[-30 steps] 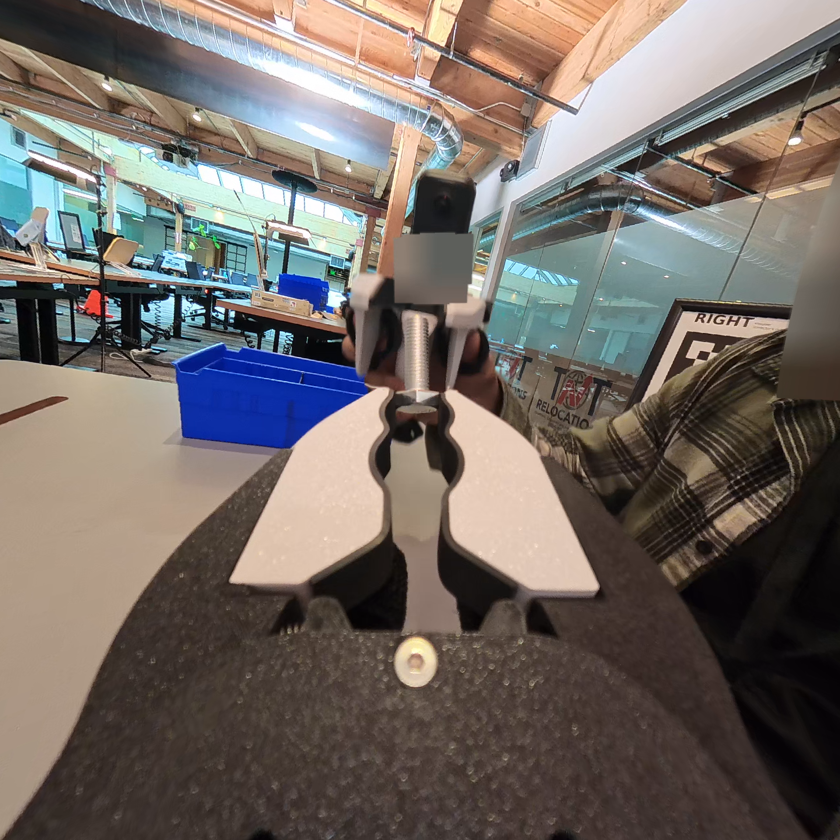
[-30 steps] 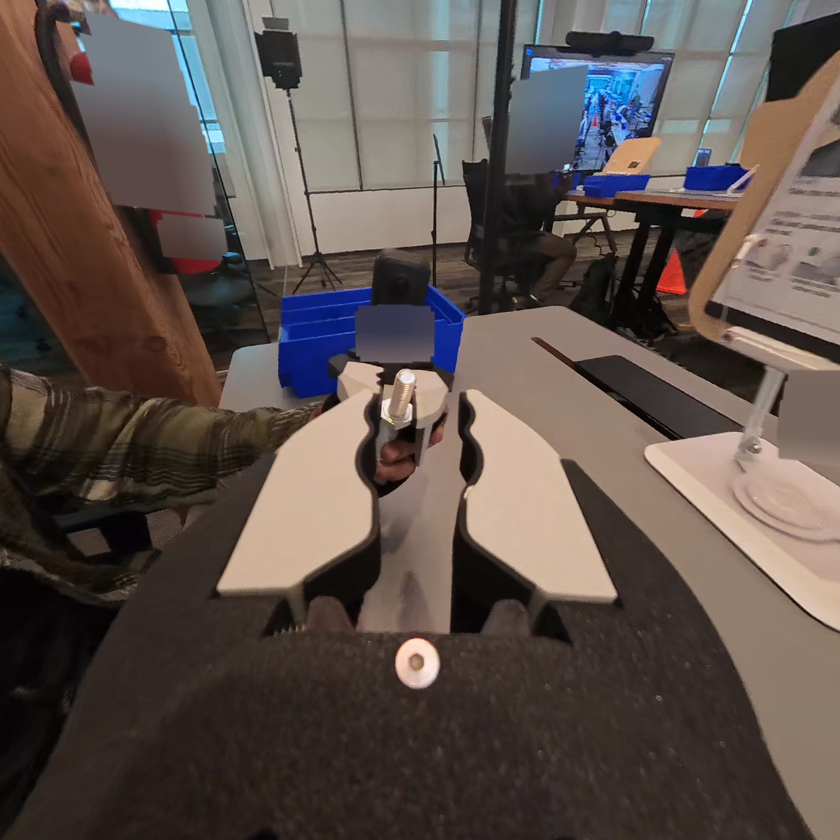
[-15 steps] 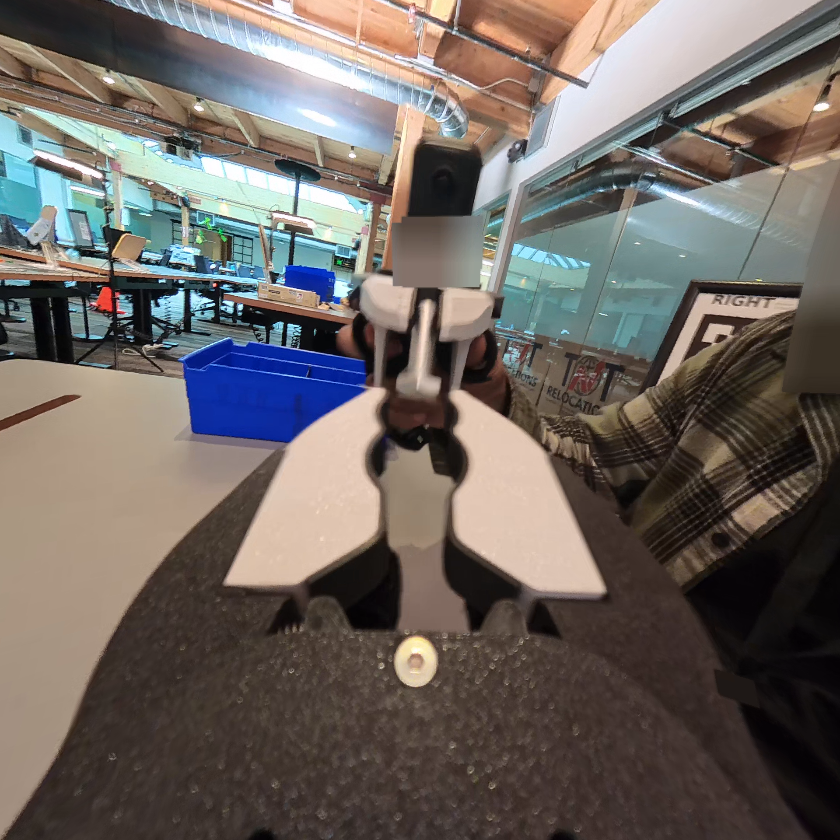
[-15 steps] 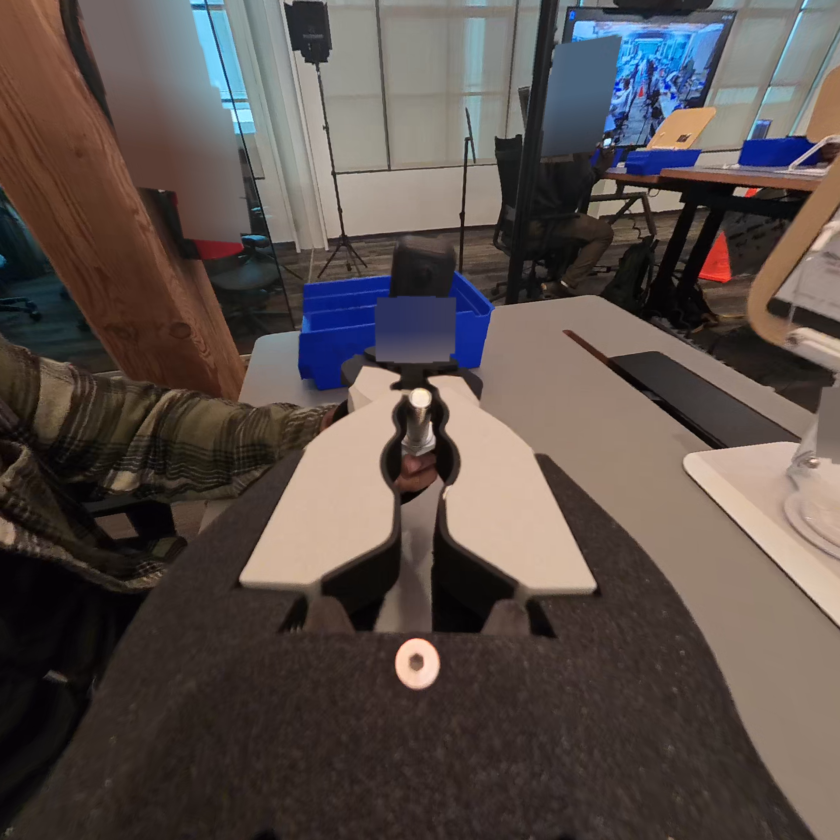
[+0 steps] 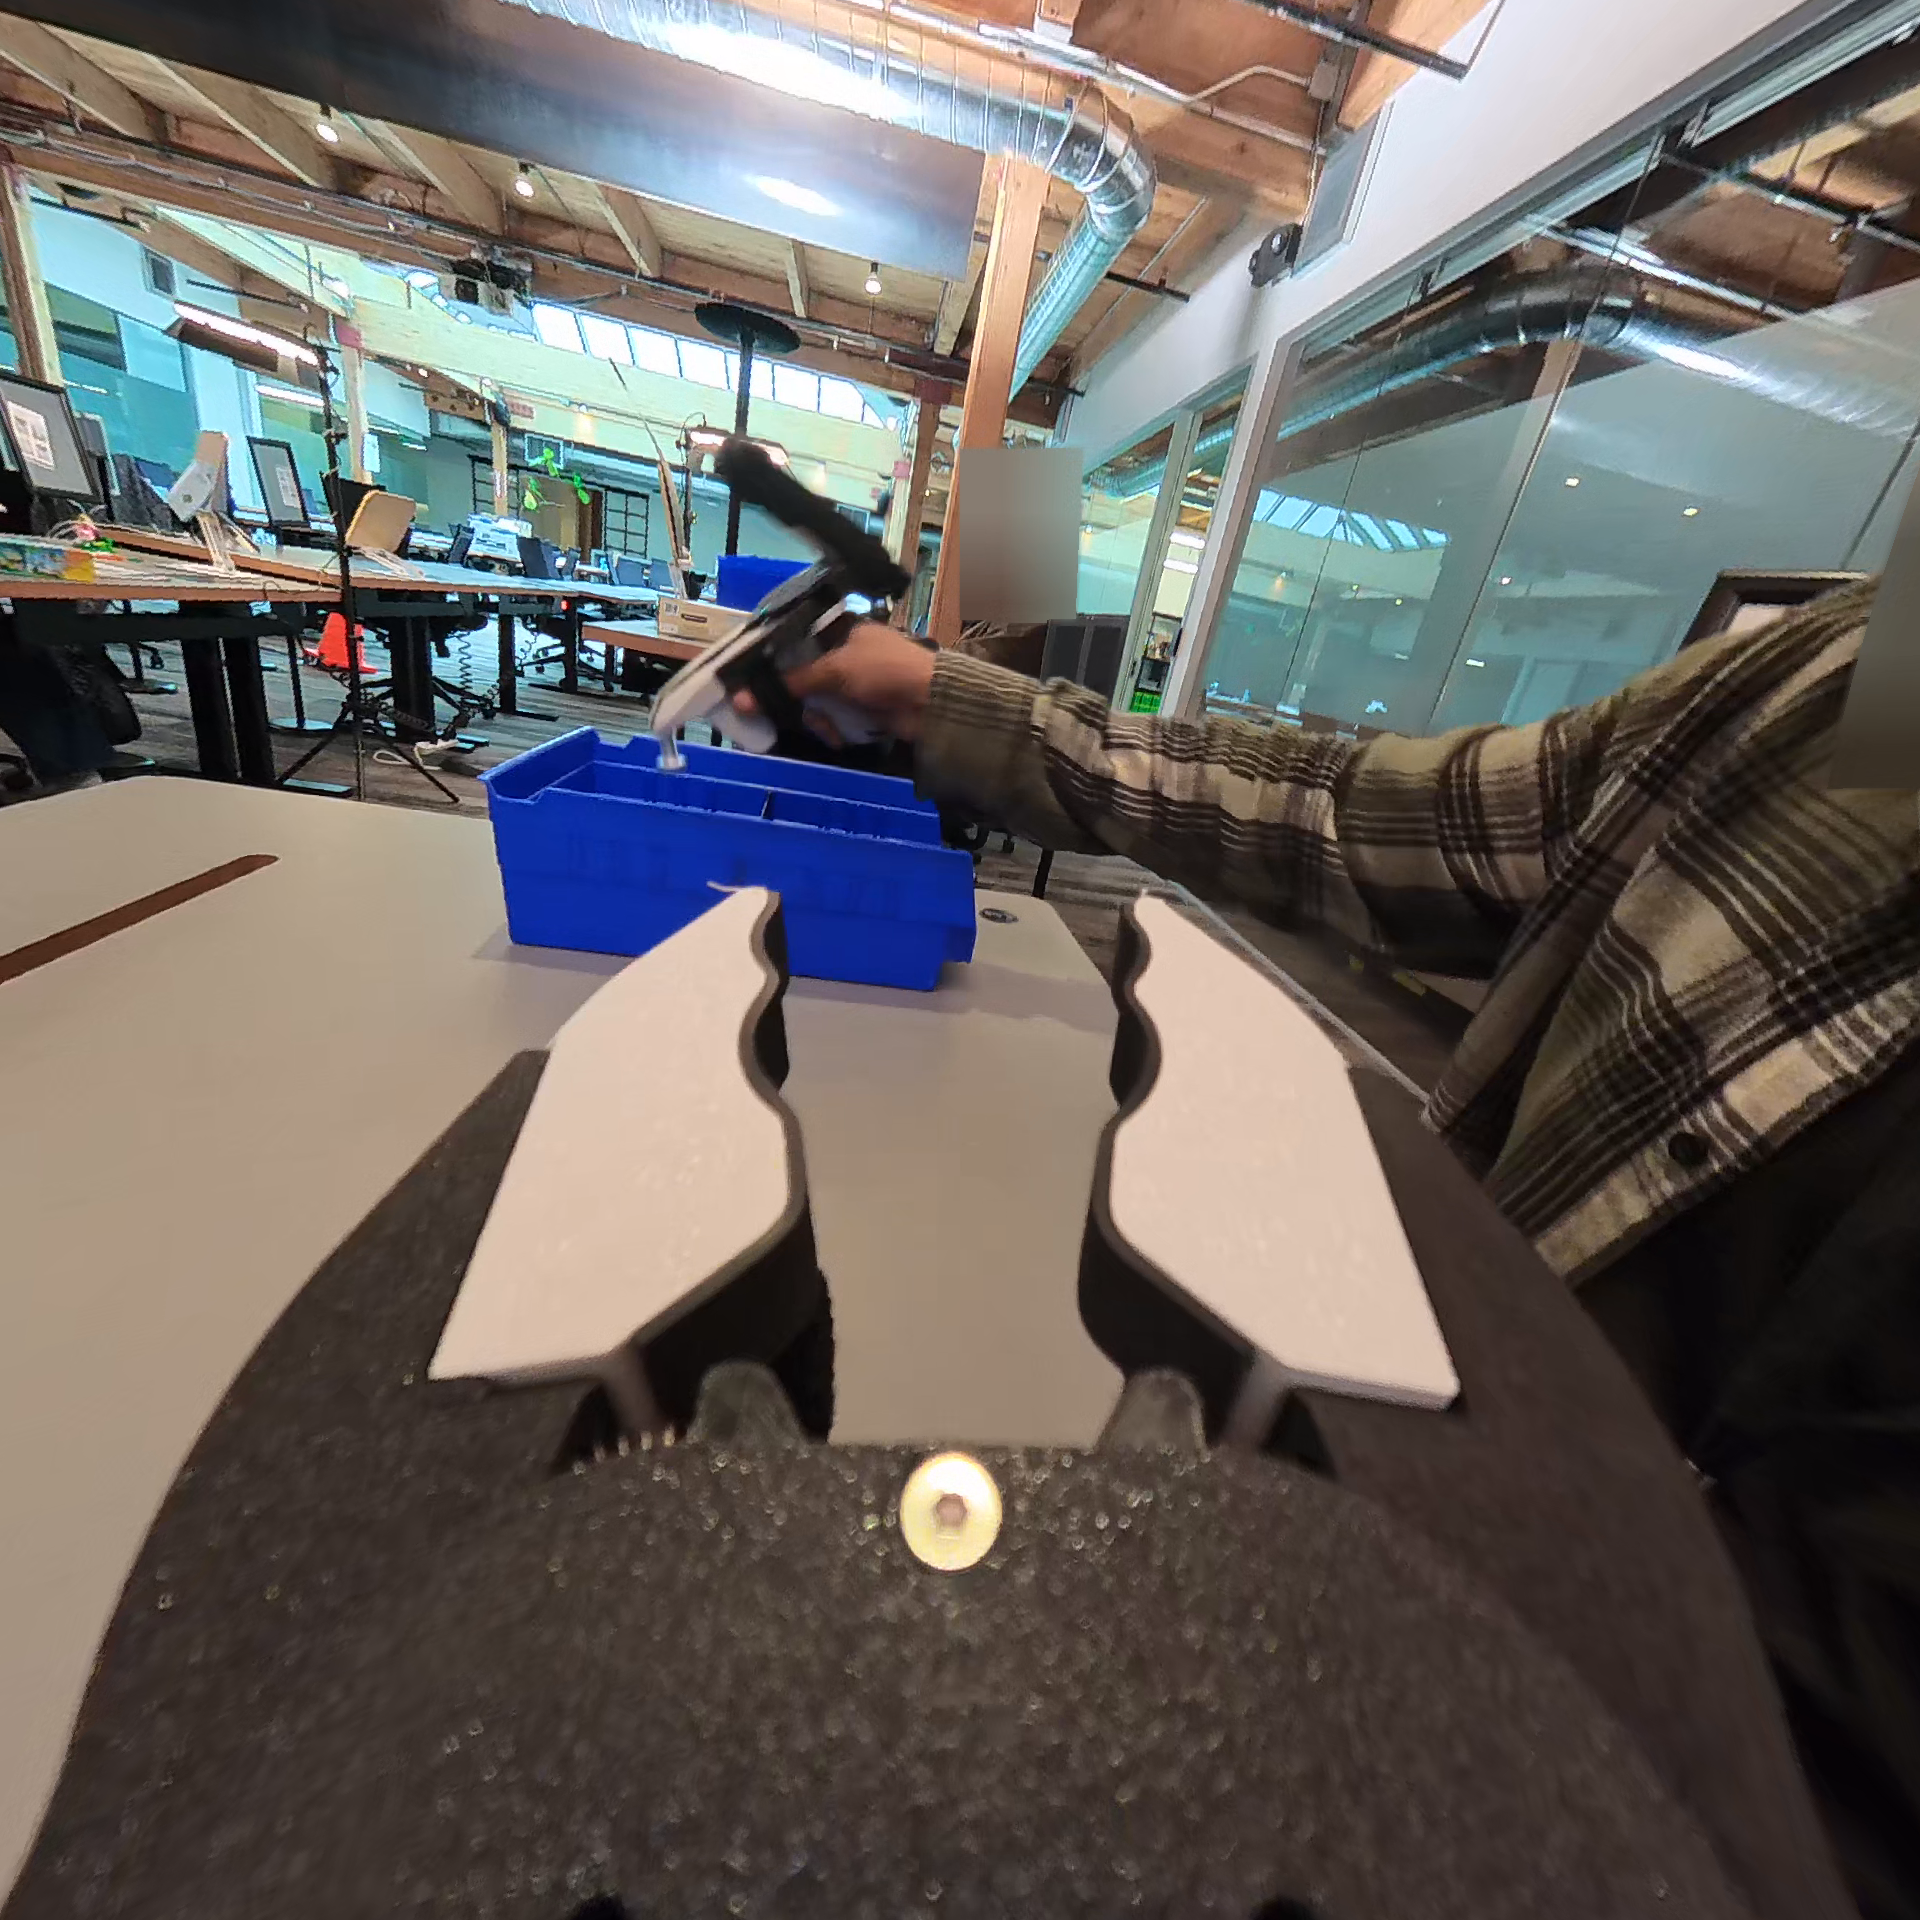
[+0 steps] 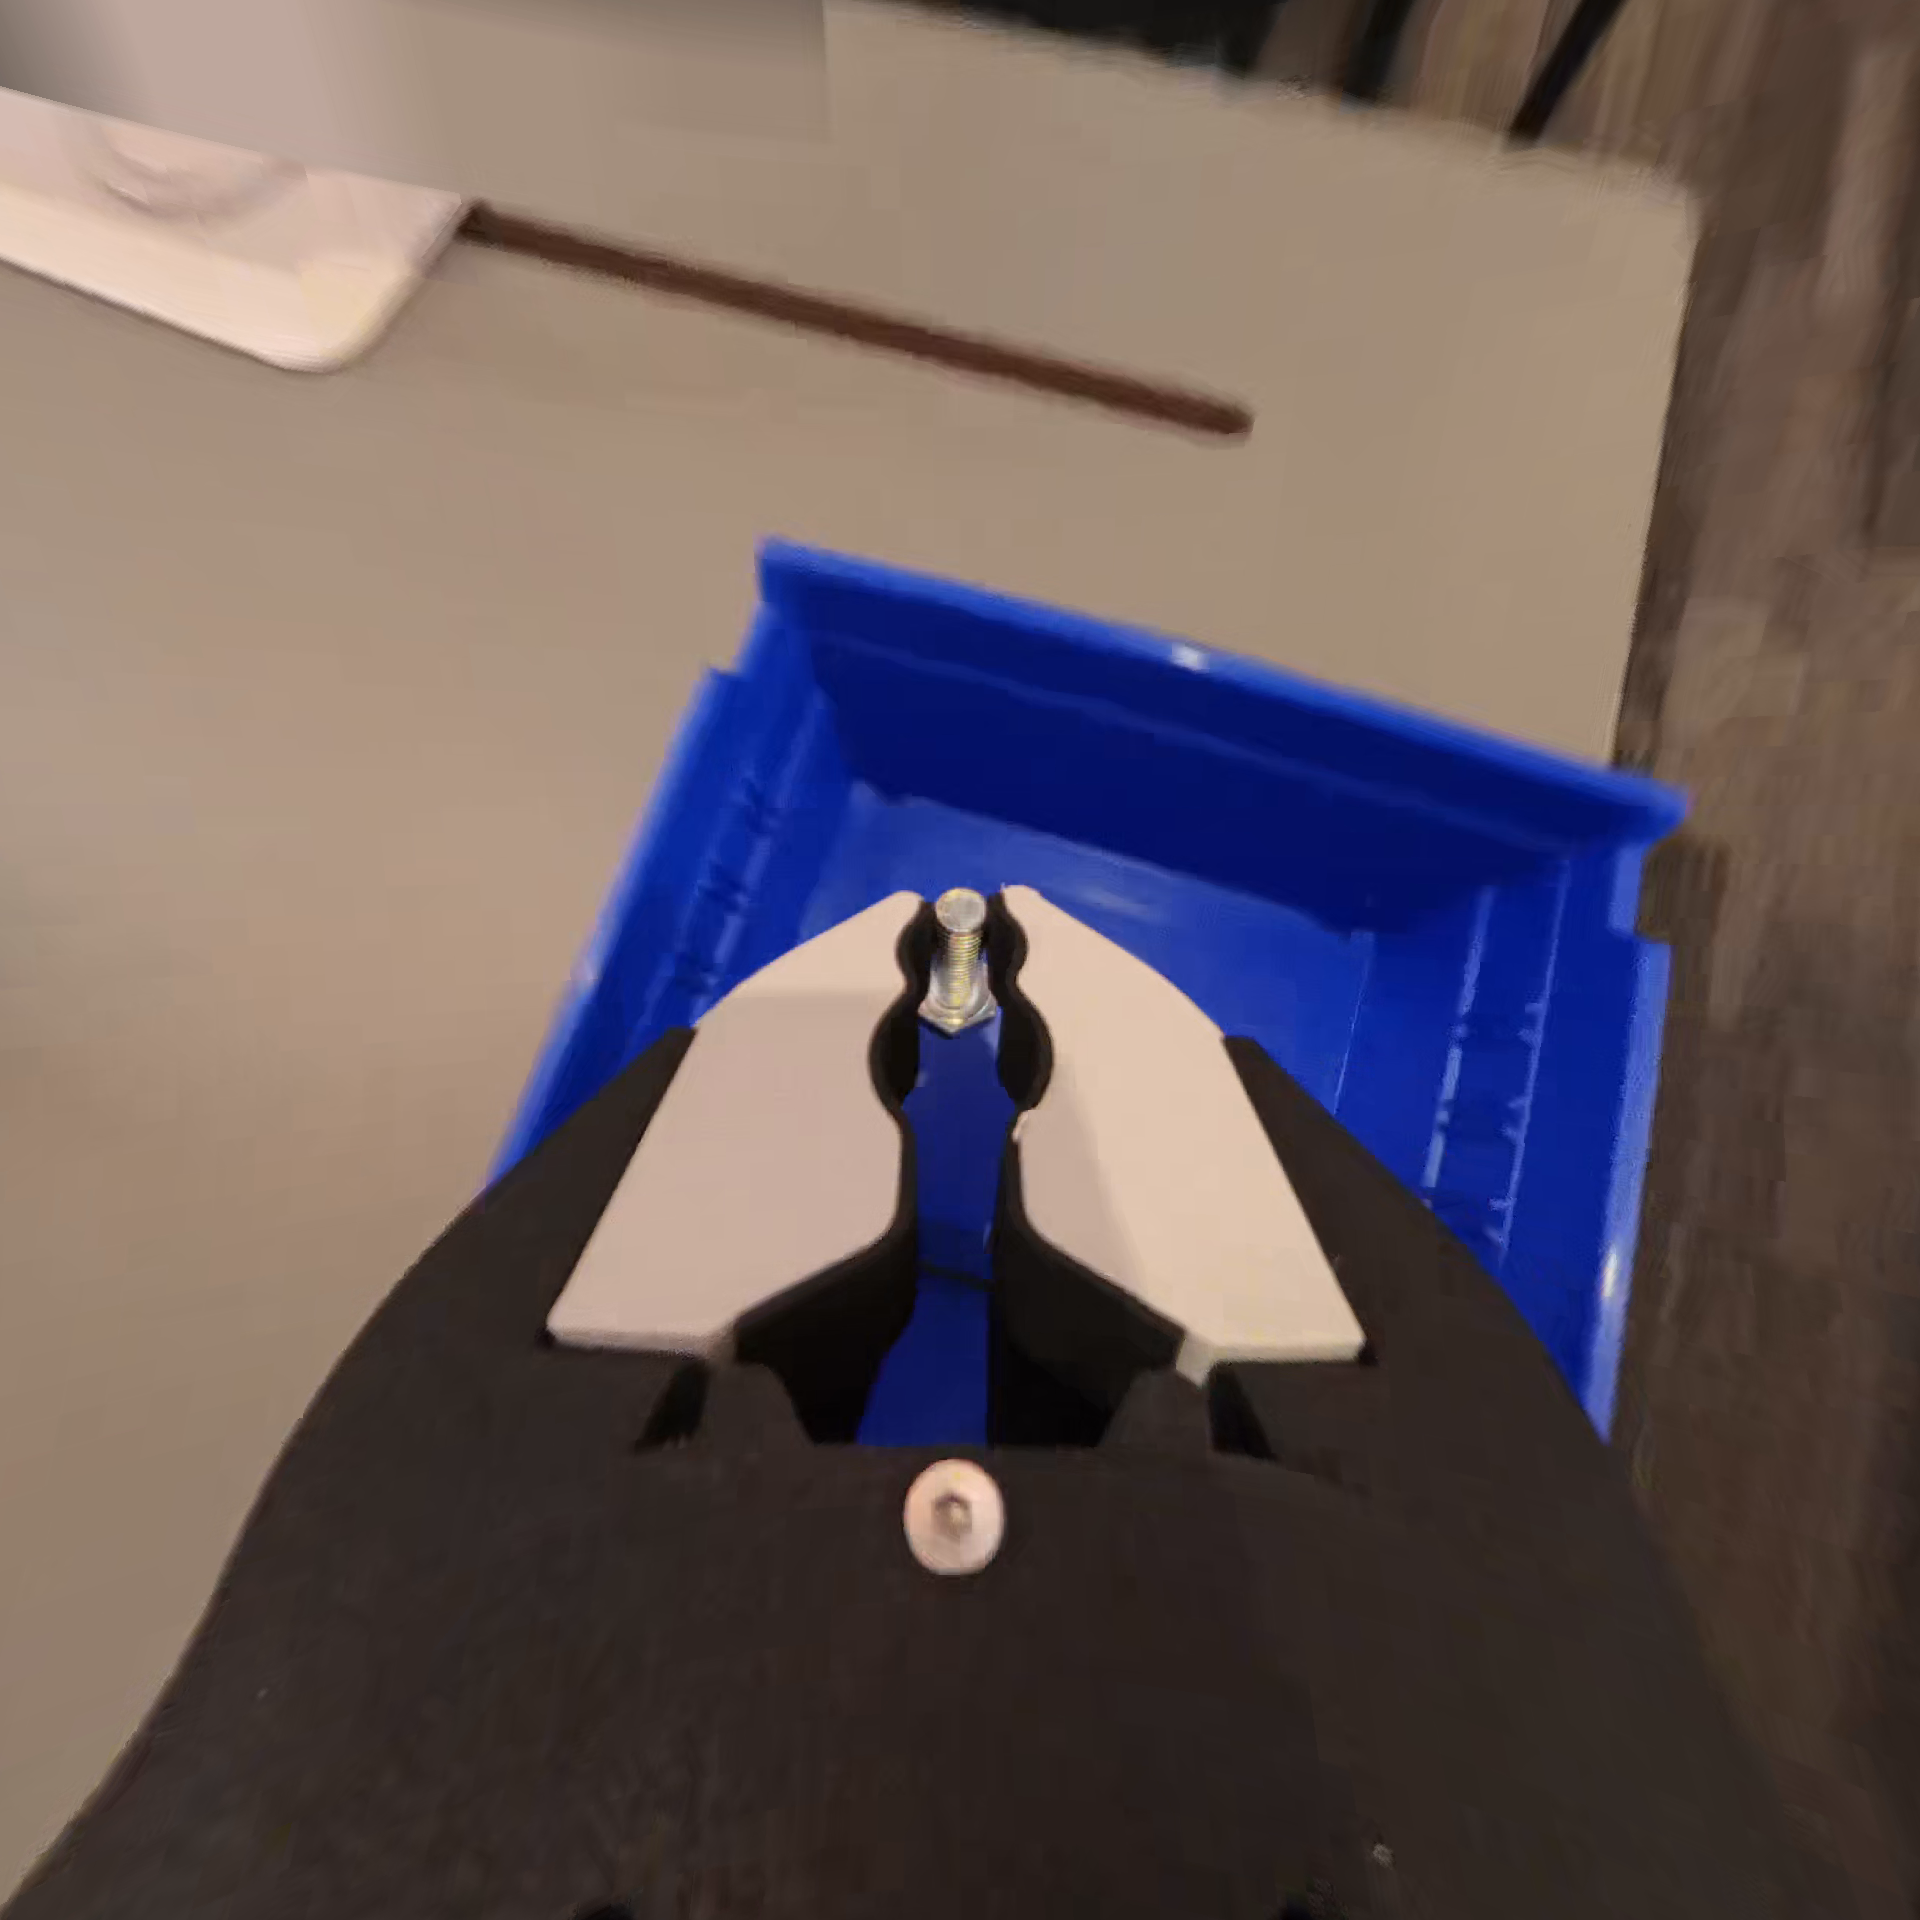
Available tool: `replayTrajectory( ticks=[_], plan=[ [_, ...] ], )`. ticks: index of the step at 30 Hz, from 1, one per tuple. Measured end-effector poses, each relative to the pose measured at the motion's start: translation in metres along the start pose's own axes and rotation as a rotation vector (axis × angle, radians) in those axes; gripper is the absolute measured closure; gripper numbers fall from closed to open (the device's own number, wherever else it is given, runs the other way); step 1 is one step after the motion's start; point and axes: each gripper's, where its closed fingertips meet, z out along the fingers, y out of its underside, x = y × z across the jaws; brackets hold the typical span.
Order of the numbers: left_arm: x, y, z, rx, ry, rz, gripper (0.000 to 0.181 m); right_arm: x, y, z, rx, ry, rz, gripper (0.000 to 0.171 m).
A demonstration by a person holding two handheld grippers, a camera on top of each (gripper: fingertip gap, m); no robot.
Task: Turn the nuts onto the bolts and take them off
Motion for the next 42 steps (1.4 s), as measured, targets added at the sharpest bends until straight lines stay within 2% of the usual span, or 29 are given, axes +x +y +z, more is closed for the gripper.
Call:
replayTrajectory(
  ticks=[3, 7, 10, 14, 18, 22, 25, 29, 32, 35, 39, 42],
  plan=[
    [-0.004, 0.005, 0.000, -0.017, -0.020, 0.016, 0.119, 0.014, 0.027, 0.023, -0.130, 0.008, 0.021, 0.161],
    [-0.005, 0.006, 0.000, -0.022, -0.020, 0.017, 0.122, 0.018, 0.036, 0.031, -0.141, 0.003, 0.018, 0.160],
    [-0.007, 0.004, -0.002, -0.011, -0.029, 0.010, 0.120, 0.015, 0.028, 0.021, -0.076, 0.027, -0.004, 0.151],
    [-0.008, -0.001, -0.005, -0.001, -0.043, 0.008, 0.117, -0.007, 0.003, -0.017, 0.069, 0.043, -0.028, 0.137],
    [-0.008, -0.005, -0.004, -0.020, -0.084, 0.047, 0.116, -0.072, -0.024, -0.072, 0.331, -0.002, -0.088, 0.134],
    [-0.004, -0.017, -0.007, -0.022, -0.168, 0.080, 0.117, -0.158, -0.025, -0.106, 0.561, -0.087, -0.142, 0.133],
    [0.002, -0.030, -0.016, -0.017, -0.247, 0.079, 0.118, -0.217, -0.014, -0.106, 0.651, -0.176, -0.160, 0.133],
    [0.015, -0.047, -0.039, -0.069, -0.375, 0.112, 0.121, -0.272, 0.000, -0.090, 0.668, -0.297, -0.194, 0.132],
    [0.025, -0.061, -0.069, -0.134, -0.494, 0.120, 0.121, -0.290, 0.006, -0.086, 0.712, -0.347, -0.176, 0.137],
    [0.032, -0.090, -0.121, -0.169, -0.651, 0.138, 0.125, -0.298, 0.011, -0.079, 0.724, -0.393, -0.173, 0.141],
    [0.031, -0.124, -0.230, -0.227, -0.921, 0.150, 0.126, -0.294, 0.008, -0.072, 0.788, -0.378, -0.169, 0.142],
    [0.021, -0.127, -0.323, -0.264, -1.118, 0.086, 0.123, -0.304, 0.011, -0.061, 0.799, -0.425, -0.174, 0.143]
  ],
)
